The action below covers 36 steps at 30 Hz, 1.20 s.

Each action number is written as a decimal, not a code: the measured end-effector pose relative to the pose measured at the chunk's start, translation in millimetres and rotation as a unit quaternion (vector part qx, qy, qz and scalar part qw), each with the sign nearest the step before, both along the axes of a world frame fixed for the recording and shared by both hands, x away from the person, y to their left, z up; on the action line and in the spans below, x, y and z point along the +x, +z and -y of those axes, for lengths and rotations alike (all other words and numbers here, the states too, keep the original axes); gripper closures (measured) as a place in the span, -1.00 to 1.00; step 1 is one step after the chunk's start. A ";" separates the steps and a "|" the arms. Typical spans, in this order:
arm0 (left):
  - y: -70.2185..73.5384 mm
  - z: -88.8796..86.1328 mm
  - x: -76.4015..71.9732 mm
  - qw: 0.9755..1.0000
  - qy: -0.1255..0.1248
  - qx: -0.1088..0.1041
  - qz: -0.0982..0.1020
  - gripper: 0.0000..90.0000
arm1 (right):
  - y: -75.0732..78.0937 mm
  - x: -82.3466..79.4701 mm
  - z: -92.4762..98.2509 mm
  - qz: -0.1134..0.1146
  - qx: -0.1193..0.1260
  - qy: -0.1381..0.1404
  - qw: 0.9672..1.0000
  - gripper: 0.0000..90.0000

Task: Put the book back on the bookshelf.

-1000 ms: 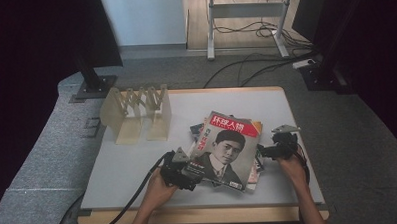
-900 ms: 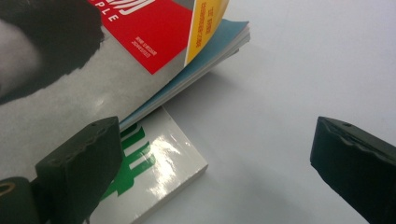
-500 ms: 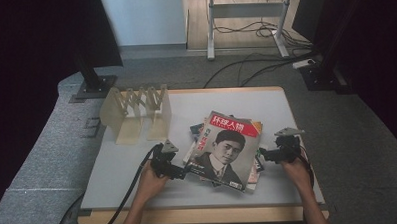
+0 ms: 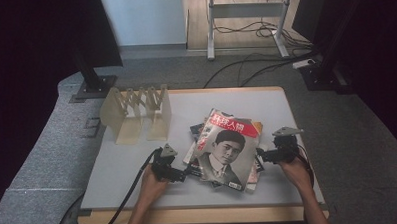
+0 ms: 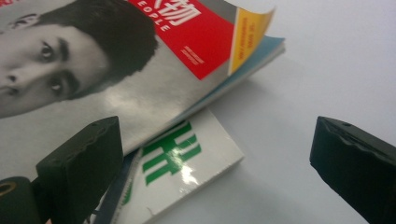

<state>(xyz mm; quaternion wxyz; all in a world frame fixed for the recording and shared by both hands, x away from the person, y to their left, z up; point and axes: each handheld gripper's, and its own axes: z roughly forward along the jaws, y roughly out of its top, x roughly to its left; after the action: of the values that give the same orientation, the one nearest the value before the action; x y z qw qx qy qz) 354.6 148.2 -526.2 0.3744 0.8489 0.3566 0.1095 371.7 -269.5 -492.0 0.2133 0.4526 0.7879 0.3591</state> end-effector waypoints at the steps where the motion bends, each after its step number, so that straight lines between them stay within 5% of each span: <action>1: -0.2 0.0 0.0 1.000 0.000 0.000 0.000 -1.00 | 0.5 0.2 -1.5 -0.001 0.001 0.003 1.000 -0.95; 21: -1.5 4.3 -4.2 1.000 -0.006 0.027 0.004 -1.00 | -11.9 26.2 -17.0 -0.045 0.029 0.030 0.998 -1.00; 31: -1.6 5.2 -5.2 0.999 -0.005 0.030 0.009 -1.00 | -20.4 45.9 -15.3 -0.073 0.075 0.031 0.994 -1.00; 36: -1.5 5.5 -6.2 0.999 -0.005 0.032 0.014 -1.00 | -25.4 55.2 -13.2 -0.096 0.107 0.034 0.989 -1.00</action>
<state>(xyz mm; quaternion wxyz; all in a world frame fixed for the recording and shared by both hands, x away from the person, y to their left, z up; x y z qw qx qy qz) 348.4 142.7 -527.7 0.3528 0.8604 0.3437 0.1309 426.9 -256.4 -517.4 0.0749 0.4785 0.7766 0.4029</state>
